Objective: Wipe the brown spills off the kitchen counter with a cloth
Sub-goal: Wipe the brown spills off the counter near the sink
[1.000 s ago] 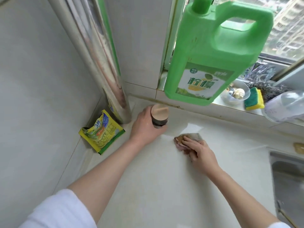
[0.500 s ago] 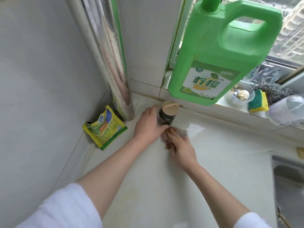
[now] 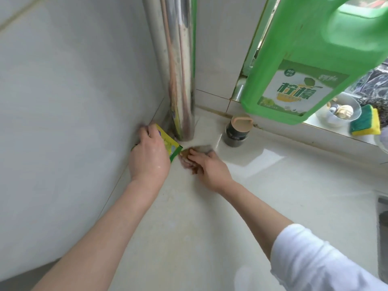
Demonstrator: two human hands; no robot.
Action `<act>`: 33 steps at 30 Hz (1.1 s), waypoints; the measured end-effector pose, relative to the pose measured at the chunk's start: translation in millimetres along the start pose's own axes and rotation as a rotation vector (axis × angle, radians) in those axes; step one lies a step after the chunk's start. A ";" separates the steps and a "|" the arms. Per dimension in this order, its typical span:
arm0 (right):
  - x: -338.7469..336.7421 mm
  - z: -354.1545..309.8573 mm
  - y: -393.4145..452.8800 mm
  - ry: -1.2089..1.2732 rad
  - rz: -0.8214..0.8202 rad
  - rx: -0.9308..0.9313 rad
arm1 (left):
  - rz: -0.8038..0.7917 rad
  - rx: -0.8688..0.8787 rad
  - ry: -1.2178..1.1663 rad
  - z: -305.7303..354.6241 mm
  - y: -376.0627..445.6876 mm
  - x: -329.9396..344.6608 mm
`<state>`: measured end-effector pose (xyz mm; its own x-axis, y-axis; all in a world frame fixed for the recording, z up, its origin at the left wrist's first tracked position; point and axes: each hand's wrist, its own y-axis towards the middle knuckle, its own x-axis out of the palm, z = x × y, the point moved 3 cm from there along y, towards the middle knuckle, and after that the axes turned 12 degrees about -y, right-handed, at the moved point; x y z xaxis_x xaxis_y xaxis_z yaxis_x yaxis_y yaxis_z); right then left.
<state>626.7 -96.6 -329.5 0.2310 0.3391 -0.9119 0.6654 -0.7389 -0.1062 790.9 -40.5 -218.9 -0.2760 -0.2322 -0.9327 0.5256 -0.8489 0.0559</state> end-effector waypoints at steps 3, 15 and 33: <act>4.1 1.1 -22.6 0.001 -0.056 -0.157 | -0.094 -0.118 0.038 -9.1 -4.8 2.7; 27.0 -69.8 -24.8 -0.132 -0.083 -0.305 | -0.029 0.080 0.202 -11.5 -19.2 -56.4; 26.4 -77.4 30.2 -0.141 0.033 -0.008 | 0.049 0.166 0.129 -8.4 7.3 -57.7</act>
<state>707.9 -64.9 -326.1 0.1509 0.2288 -0.9617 0.6646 -0.7437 -0.0727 817.5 -29.3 -167.6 -0.1429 -0.2216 -0.9646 0.3933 -0.9071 0.1502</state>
